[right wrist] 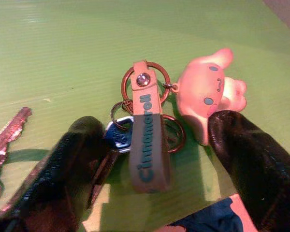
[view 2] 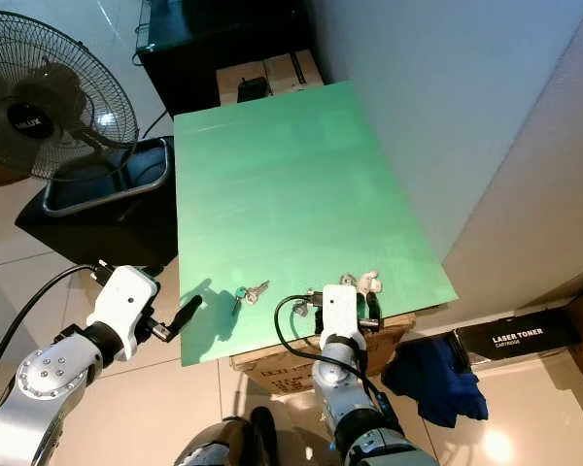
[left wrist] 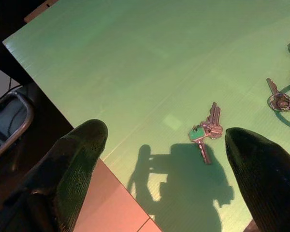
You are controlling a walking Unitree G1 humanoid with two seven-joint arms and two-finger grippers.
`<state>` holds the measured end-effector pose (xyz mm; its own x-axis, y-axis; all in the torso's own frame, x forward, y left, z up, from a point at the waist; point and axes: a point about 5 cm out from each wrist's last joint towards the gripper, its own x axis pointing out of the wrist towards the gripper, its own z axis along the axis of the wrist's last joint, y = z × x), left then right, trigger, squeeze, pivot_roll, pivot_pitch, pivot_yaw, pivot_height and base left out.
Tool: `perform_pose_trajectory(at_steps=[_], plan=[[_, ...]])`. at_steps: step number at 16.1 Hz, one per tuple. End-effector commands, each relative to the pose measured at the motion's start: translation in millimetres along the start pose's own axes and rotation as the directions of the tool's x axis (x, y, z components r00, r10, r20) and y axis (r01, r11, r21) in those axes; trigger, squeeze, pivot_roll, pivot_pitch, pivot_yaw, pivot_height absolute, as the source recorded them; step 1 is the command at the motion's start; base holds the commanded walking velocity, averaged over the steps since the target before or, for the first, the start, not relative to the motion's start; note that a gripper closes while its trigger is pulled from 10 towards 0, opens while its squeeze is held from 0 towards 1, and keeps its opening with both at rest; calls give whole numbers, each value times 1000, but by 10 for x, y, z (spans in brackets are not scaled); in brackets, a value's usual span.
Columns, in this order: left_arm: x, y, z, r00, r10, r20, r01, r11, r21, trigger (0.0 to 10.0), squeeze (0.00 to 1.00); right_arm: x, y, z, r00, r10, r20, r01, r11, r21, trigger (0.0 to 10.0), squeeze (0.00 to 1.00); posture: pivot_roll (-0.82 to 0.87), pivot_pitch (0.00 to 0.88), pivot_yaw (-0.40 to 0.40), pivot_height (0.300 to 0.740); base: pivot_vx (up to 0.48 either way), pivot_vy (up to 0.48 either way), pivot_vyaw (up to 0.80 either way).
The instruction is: Hang keys on a hook
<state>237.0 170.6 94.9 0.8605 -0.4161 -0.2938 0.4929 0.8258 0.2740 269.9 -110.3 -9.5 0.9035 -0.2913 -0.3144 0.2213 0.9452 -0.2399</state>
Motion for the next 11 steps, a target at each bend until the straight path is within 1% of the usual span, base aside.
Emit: perform_pose_trajectory(at_steps=[1, 3, 6, 11], plan=[[-10, 8, -25, 1000, 3, -18, -3, 1000, 1, 10000, 0, -79, -11, -172, 998, -6, -66, 4, 1000, -24, 0, 0, 68, 231, 191, 740, 0, 0, 0], [-8, 10, -26, 1000, 4, -17, -4, 1000, 0, 10000, 0, -75, -17, -167, 998, -11, -63, 9, 1000, -22, 0, 0, 67, 230, 190, 740, 0, 0, 0], [16, 13, -25, 1000, 10, -13, -10, 1000, -3, 10000, 0, -58, 15, -69, 1000, -10, -14, 10, 1000, -4, 0, 0, 60, 231, 181, 740, 0, 0, 0], [32, 0, -11, 1000, 18, -5, -18, 1000, -9, 10000, 0, -47, 6, -59, 1000, -9, -7, 9, 1000, -11, 0, 0, 56, 232, 175, 740, 0, 0, 0]])
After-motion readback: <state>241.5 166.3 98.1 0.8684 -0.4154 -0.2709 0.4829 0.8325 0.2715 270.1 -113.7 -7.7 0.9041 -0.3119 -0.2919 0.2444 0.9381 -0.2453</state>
